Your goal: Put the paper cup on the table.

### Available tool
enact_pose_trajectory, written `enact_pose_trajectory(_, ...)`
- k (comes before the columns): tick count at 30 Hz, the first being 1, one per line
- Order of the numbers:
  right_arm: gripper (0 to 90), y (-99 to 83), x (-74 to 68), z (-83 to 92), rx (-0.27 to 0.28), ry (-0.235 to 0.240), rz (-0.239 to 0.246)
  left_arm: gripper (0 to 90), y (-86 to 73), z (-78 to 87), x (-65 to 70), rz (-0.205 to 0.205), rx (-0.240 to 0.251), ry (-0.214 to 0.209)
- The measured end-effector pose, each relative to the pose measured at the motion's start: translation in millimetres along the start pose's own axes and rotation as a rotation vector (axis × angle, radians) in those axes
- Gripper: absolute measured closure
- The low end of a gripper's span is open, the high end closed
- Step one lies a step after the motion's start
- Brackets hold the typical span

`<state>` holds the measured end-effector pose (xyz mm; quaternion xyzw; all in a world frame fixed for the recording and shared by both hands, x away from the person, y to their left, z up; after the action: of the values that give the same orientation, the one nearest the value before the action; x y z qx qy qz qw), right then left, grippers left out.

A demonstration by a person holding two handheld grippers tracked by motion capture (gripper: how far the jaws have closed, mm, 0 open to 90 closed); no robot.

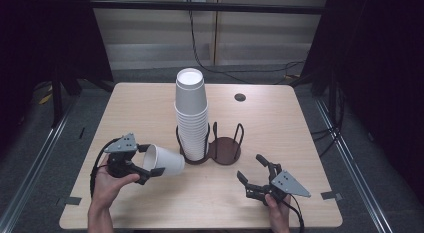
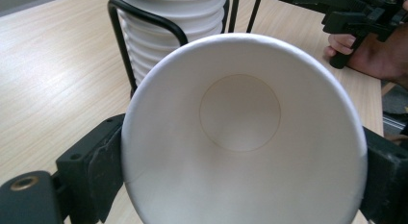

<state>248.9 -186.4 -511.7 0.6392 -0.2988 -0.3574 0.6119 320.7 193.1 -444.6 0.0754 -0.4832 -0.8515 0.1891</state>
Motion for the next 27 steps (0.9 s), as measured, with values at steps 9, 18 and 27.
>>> enact_pose_trajectory(9,14.3,-0.1,-0.2,0.0,-0.002,0.008,-0.003,8.6,6.3,11.7,-15.5,0.001,-0.07,0.071)
enact_pose_trajectory(18,14.6,0.0,-0.2,-0.3,-0.002,0.017,-0.002,8.5,16.2,17.6,-29.3,-0.009,-0.109,0.121)
enact_pose_trajectory(27,14.8,0.0,-0.2,-0.3,-0.002,0.02,-0.002,8.3,26.1,12.1,-44.5,0.0,-0.202,0.158)
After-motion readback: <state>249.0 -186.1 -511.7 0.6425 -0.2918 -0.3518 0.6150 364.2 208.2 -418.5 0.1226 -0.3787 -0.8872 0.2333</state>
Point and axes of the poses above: each handheld gripper's, and its own axes: z roughly backward along the jaws, y roughly out of its top, x roughly to its right, the point moved 4 cm from there along -z, roughly forward along the jaws, and after that the axes turned 4 degrees about -z, right-handed, at the moved point
